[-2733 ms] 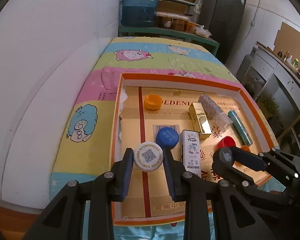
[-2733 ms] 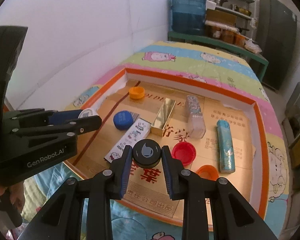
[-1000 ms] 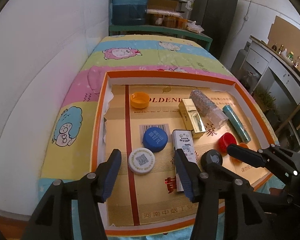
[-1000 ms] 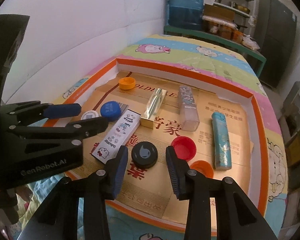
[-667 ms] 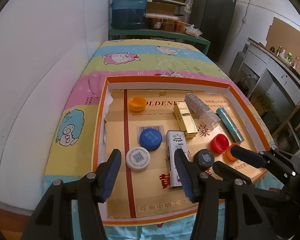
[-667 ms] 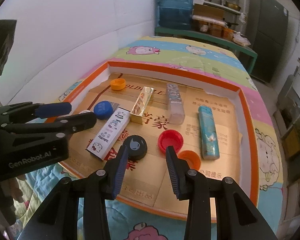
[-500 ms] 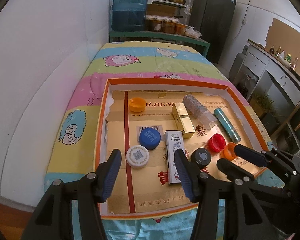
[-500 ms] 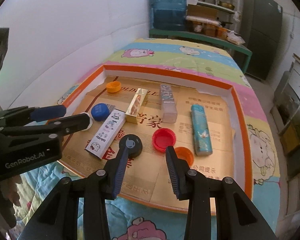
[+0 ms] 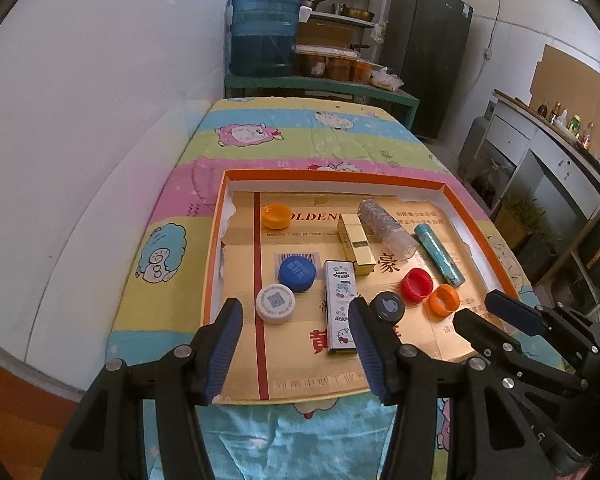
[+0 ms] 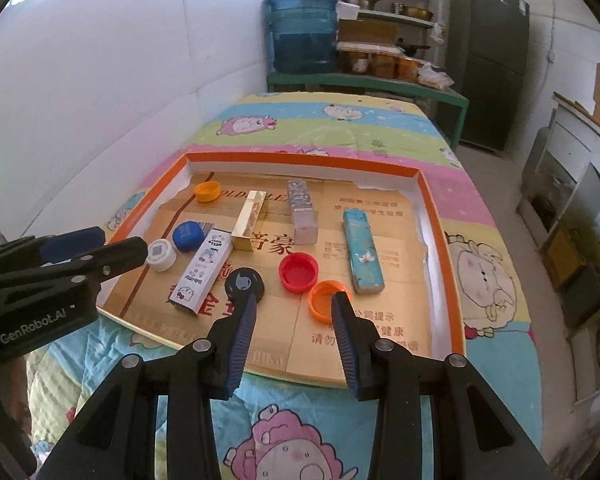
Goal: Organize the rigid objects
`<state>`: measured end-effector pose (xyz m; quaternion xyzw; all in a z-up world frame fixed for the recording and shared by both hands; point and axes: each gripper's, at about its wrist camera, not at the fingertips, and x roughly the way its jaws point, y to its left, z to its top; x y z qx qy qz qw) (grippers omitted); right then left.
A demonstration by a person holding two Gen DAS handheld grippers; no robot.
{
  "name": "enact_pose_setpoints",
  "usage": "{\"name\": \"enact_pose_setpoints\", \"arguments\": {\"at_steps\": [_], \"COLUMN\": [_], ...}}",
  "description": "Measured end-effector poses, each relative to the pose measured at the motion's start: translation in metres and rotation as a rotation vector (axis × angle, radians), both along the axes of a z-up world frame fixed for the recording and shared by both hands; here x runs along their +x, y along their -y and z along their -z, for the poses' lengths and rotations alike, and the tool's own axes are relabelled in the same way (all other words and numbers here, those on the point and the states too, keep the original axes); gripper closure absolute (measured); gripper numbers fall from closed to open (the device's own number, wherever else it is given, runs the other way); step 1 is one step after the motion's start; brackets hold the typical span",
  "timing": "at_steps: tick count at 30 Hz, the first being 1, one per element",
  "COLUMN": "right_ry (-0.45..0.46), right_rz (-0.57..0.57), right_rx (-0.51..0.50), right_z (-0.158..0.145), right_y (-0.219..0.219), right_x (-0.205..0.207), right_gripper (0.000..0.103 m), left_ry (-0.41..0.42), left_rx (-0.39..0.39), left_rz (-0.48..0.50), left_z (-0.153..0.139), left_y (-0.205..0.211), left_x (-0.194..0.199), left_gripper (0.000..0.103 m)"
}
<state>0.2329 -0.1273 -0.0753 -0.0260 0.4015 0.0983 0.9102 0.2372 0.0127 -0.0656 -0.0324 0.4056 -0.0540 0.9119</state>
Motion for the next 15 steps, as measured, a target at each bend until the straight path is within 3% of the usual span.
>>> {"name": "enact_pose_setpoints", "arguments": {"at_steps": [15], "right_ry": [0.042], "right_rz": [0.022], "right_rx": [-0.001], "right_z": [-0.021], "right_y": [0.003], "right_x": [-0.025], "right_gripper": [0.063], "left_ry": [0.047], "left_rx": [0.007], "left_rz": [-0.013], "left_z": [-0.019], "left_y": [0.004], "left_x": [-0.027], "left_gripper": [0.048]}}
